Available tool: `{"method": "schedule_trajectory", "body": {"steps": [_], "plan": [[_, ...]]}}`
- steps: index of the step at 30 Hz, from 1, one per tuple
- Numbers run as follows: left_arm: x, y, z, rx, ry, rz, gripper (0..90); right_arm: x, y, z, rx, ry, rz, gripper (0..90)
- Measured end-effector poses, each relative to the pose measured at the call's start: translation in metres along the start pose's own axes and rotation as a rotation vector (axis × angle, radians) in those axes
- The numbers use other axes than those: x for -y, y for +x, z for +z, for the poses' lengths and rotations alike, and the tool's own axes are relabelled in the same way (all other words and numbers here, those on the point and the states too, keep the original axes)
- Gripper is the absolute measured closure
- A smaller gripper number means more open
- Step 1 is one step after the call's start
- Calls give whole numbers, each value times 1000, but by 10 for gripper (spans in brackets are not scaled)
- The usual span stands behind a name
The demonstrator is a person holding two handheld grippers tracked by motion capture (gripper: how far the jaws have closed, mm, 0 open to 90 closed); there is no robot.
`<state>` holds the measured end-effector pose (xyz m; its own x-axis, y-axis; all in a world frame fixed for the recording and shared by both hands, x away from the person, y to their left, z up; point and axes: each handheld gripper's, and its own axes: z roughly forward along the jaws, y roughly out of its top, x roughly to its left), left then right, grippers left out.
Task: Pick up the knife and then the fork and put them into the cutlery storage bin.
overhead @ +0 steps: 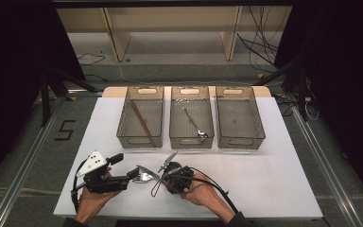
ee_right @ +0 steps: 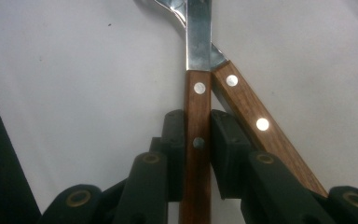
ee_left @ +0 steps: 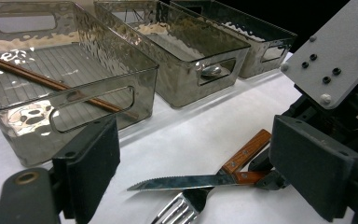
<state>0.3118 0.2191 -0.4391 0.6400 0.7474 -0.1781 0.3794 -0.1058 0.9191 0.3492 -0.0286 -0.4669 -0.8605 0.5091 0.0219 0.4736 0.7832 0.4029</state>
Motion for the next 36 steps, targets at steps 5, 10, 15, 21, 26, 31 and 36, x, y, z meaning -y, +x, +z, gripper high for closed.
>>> {"method": "schedule_trajectory", "body": {"steps": [5, 10, 15, 21, 26, 31, 36], "plan": [[0, 0, 0, 0, -1, -2, 160, 0, 0, 0, 0, -4, -13, 771], [0, 1, -1, -1, -3, -3, 160, 1, 1, -1, 6, -4, -26, 771], [0, 1, -1, -2, -5, -2, 160, 1, 0, -3, -2, -17, -33, 772], [0, 1, -1, -4, -6, -3, 160, 1, -3, -8, -6, -39, -25, 772], [0, 1, -2, -3, -16, -11, 160, 4, -13, -23, -8, -89, -2, 771], [0, 1, -2, -3, -17, -11, 160, 9, -26, -43, 1, -143, 38, 772], [0, 1, -1, -2, -15, -11, 160, 14, -39, -60, 12, -199, 74, 771]]}}
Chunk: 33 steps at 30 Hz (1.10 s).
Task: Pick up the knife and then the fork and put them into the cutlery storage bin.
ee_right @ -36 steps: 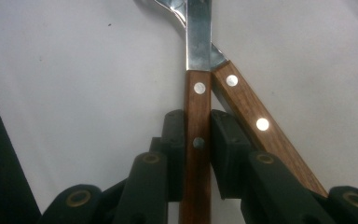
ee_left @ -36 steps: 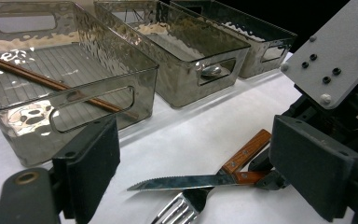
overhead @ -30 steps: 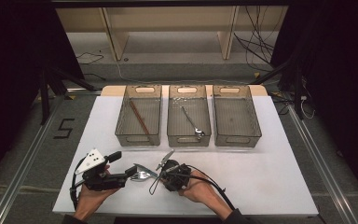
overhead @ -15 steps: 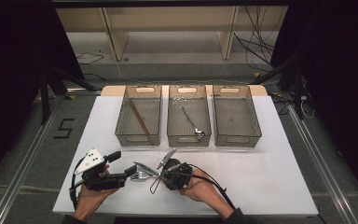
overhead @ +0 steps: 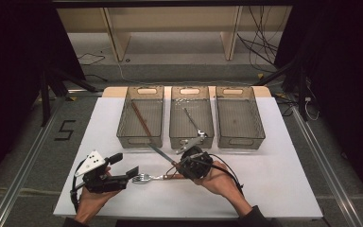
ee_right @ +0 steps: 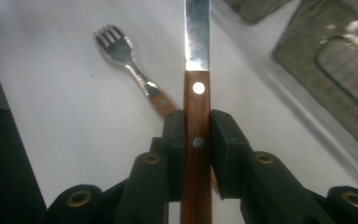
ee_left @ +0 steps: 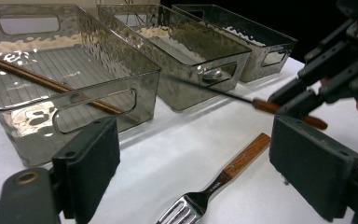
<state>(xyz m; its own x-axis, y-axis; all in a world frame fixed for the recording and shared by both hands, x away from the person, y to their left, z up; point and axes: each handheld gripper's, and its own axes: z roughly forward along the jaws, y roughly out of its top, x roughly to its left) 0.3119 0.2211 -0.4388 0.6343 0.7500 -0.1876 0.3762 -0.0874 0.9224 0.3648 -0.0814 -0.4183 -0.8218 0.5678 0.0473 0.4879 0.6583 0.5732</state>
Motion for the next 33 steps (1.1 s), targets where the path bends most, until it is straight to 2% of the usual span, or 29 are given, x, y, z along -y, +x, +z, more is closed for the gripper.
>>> {"method": "schedule_trajectory", "body": {"steps": [17, 33], "plan": [[1, 1, 0, -1, 1, -4, 160, 8, -44, -40, 71, -113, 110, 772], [0, 0, 0, -1, 0, -2, 160, 17, -67, -58, 112, -162, 172, 771]]}}
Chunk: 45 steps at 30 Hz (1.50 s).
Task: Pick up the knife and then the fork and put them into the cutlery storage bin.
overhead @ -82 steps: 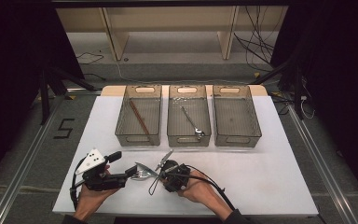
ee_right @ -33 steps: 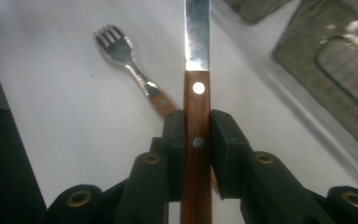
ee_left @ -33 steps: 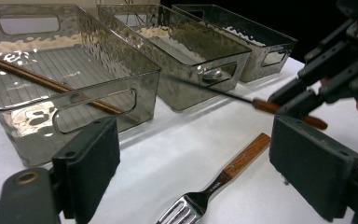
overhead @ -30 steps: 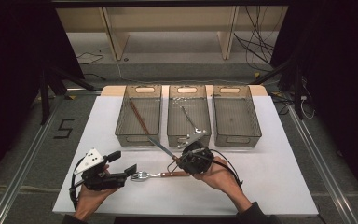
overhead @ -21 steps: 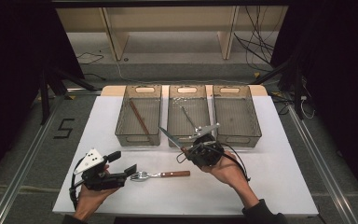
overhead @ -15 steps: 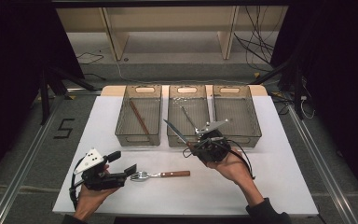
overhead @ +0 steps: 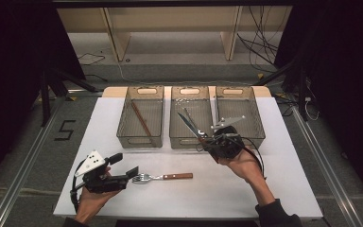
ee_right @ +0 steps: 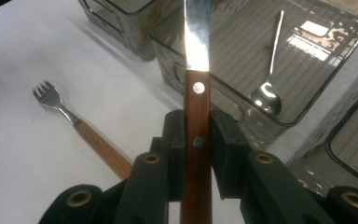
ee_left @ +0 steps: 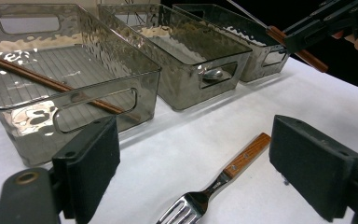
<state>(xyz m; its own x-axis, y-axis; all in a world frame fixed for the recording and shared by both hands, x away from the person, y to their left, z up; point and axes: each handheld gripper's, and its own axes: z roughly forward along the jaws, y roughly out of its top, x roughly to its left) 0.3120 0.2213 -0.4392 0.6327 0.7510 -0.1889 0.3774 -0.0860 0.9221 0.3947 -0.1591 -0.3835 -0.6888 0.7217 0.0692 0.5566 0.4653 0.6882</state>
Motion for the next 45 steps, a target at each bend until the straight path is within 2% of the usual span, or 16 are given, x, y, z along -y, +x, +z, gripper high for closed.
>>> {"method": "schedule_trajectory", "body": {"steps": [15, 31, 40, 45], "plan": [[0, 0, 0, 0, 1, 3, 160, 3, -23, -15, 40, -42, 54, 772], [0, 0, 0, 0, 1, 7, 160, 11, -58, -31, 99, -80, 160, 771], [0, 0, 0, 0, 0, 7, 160, 11, -83, -30, 138, -85, 230, 771], [0, 0, 1, 0, 0, 7, 160, 6, -92, -28, 161, -91, 252, 771]]}}
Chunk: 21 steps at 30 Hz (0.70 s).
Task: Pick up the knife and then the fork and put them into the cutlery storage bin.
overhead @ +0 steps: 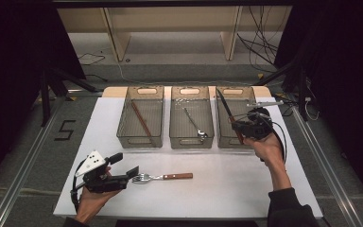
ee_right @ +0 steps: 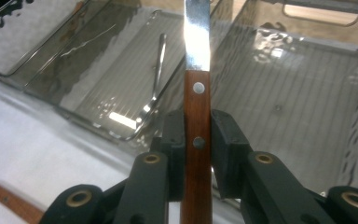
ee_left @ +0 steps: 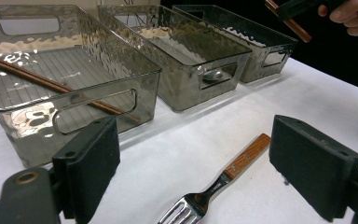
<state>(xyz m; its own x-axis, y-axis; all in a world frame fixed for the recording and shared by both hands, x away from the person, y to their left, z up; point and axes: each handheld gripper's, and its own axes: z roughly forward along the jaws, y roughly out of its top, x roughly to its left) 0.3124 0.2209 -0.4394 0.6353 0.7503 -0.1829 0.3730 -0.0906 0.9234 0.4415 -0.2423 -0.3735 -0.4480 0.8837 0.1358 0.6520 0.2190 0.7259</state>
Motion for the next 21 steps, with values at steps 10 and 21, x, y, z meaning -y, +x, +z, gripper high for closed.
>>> {"method": "schedule_trajectory", "body": {"steps": [10, 21], "plan": [[0, -1, 1, 4, -1, -1, 160, -17, -12, 13, 55, 17, 39, 771], [0, -1, 1, 6, 0, -4, 160, -26, -21, 34, 87, 49, 89, 770]]}}
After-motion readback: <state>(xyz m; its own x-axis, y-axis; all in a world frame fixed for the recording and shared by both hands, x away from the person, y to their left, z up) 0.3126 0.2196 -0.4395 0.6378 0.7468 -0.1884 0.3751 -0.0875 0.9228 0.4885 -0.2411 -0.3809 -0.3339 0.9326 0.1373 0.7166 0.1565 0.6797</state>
